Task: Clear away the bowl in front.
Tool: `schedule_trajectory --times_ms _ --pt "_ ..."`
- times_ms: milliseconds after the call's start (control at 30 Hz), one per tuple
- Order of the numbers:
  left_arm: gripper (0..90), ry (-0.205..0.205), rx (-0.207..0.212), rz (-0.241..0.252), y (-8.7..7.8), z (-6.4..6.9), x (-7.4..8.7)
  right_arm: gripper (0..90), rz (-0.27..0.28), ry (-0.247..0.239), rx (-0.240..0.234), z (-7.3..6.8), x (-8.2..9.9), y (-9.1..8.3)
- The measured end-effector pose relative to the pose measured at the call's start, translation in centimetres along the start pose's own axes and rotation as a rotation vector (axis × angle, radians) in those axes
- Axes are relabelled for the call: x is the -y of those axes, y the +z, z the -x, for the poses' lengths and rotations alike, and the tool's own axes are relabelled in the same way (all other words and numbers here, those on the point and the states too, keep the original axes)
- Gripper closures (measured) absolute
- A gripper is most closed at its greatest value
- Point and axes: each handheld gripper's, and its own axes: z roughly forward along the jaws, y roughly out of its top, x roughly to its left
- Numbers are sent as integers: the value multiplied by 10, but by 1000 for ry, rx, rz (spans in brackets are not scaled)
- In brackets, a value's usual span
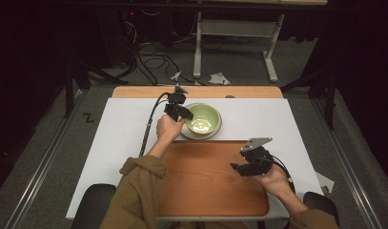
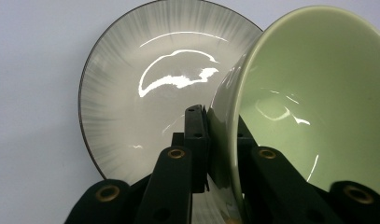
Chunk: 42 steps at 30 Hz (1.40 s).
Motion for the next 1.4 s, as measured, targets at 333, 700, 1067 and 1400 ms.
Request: schedule_trajectory --times_ms 333,700,1067,1400 --pt "830 20 31 7 -15 3 1 392 -3 -2 4 0 0 1" --pt "830 40 51 13 -26 9 3 392 0 -2 3 1 0 0" --pt "830 51 77 33 -35 15 7 392 -4 -3 4 1 0 0" --pt "830 70 93 39 -43 20 11 392 -4 0 6 0 0 0"
